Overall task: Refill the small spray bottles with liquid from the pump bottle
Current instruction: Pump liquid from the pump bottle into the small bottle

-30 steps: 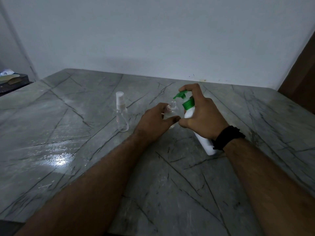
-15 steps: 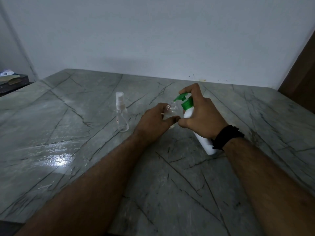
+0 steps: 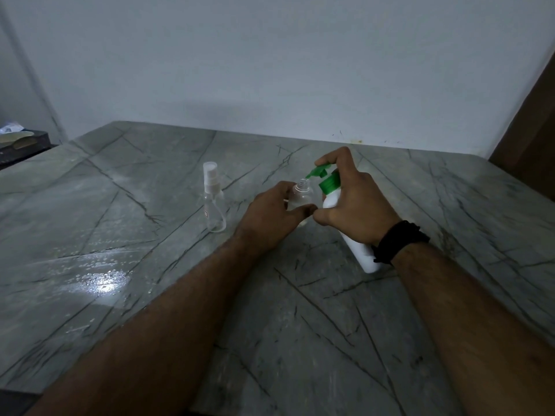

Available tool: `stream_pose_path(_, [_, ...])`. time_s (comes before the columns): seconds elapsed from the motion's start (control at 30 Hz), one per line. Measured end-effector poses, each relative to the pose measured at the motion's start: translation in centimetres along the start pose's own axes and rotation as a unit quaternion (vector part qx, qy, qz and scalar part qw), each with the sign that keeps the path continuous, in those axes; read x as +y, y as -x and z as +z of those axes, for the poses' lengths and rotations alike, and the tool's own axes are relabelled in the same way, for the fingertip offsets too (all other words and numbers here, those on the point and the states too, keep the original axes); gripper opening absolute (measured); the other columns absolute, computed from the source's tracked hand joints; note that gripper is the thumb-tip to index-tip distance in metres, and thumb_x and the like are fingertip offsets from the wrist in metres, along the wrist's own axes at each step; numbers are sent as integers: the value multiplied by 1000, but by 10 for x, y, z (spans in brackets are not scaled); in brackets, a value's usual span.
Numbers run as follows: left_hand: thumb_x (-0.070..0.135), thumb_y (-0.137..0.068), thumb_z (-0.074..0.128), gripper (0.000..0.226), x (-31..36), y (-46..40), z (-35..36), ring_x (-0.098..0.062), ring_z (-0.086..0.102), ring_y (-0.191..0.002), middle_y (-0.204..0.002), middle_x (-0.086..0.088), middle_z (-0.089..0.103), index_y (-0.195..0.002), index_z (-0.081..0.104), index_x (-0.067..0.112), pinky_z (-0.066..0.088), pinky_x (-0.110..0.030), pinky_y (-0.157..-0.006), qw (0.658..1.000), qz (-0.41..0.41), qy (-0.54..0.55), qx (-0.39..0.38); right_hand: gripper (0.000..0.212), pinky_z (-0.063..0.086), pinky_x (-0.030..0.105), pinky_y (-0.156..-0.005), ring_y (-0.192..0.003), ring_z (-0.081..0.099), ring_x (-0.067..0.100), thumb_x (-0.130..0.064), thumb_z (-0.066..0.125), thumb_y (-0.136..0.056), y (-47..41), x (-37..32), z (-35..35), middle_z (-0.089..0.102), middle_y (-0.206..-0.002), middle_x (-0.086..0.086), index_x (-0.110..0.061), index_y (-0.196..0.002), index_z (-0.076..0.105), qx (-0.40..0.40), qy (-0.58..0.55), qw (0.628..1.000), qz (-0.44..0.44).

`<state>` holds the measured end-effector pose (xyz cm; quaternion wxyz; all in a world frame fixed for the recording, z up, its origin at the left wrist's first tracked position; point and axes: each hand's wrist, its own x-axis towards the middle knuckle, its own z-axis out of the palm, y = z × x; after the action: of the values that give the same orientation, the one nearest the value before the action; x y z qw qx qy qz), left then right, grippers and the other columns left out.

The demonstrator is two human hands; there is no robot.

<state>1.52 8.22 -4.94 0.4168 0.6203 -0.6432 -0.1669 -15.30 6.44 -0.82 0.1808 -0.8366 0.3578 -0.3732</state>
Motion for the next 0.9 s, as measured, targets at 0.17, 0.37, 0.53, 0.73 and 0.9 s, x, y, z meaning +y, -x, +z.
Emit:
stream_pose_path(0.17, [50, -82, 69, 57, 0, 1, -1, -8, 59, -99, -125, 1, 63, -130, 53, 22, 49, -25, -82, 1000, 8, 1, 8, 78, 41, 10, -55, -65, 59, 5, -15, 82, -64, 1, 0, 1, 61, -86, -13, -31, -128, 42, 15, 6, 1000, -12])
stream_pose_path(0.37, [50, -82, 68, 59, 0, 1, -1, -10, 60, -101, -127, 1, 62, -131, 51, 22, 48, -24, -82, 1000, 5, -2, 3, 73, 48, 20, -59, -69, 63, 7, -13, 82, -62, 0, 0, 1, 64, -90, -7, -28, -121, 42, -4, -7, 1000, -5])
stream_pose_path(0.53, [50, -82, 69, 62, 2, 2, -1, -15, 61, -108, -129, 0, 61, -134, 51, 20, 52, -34, -91, 1000, 0, -2, 1, 76, 47, 17, -58, -69, 62, 6, -17, 81, -62, 1, 1, 1, 63, -92, -12, -32, -125, 42, 13, -5, 1000, -10])
stream_pose_path(0.73, [49, -83, 68, 60, 2, 1, -1, -14, 61, -106, -129, 0, 61, -133, 50, 21, 49, -26, -84, 1000, -1, -3, 1, 74, 53, 27, -60, -68, 63, 8, -15, 81, -61, 0, -1, -1, 64, -87, -8, -31, -122, 42, 4, -7, 1000, -5])
stream_pose_path(0.9, [49, -83, 68, 60, 1, 1, 0, -15, 61, -107, -128, 0, 62, -133, 50, 21, 49, -26, -84, 1000, 2, -4, 1, 74, 52, 26, -60, -71, 64, 10, -14, 82, -63, 1, 0, 1, 65, -91, -7, -30, -123, 42, 5, -1, 1000, -5])
